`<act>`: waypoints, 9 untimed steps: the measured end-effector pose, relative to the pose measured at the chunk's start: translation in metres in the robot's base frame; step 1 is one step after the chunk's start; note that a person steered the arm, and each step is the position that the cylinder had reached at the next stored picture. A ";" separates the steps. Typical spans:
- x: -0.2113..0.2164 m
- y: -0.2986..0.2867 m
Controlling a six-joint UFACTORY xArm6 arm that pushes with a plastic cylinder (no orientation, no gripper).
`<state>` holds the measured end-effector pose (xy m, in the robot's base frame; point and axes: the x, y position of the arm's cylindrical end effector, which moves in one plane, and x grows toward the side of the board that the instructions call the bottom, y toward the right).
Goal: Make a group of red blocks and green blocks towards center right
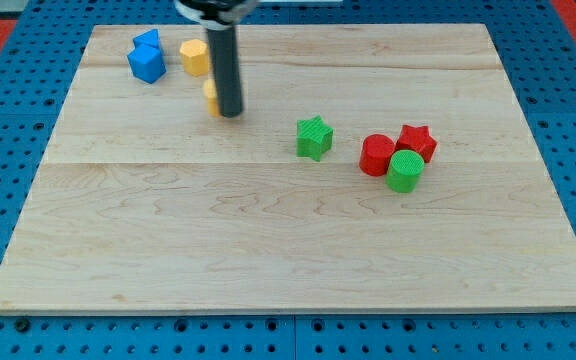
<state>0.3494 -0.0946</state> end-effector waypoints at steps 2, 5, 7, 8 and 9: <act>-0.019 -0.032; 0.062 0.140; 0.066 0.157; 0.068 0.178; 0.082 0.160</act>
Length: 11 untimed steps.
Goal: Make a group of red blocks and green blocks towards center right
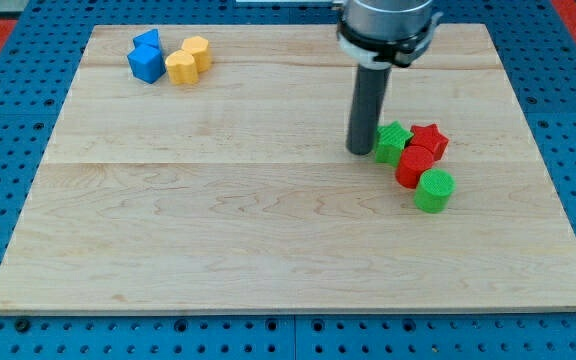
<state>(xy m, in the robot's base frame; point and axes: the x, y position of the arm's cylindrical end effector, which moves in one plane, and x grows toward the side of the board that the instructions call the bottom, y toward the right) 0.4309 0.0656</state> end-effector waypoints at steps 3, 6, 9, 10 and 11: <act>0.094 0.069; 0.051 0.070; 0.088 0.103; 0.074 0.100; 0.061 0.110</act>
<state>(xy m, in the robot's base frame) 0.4918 0.1755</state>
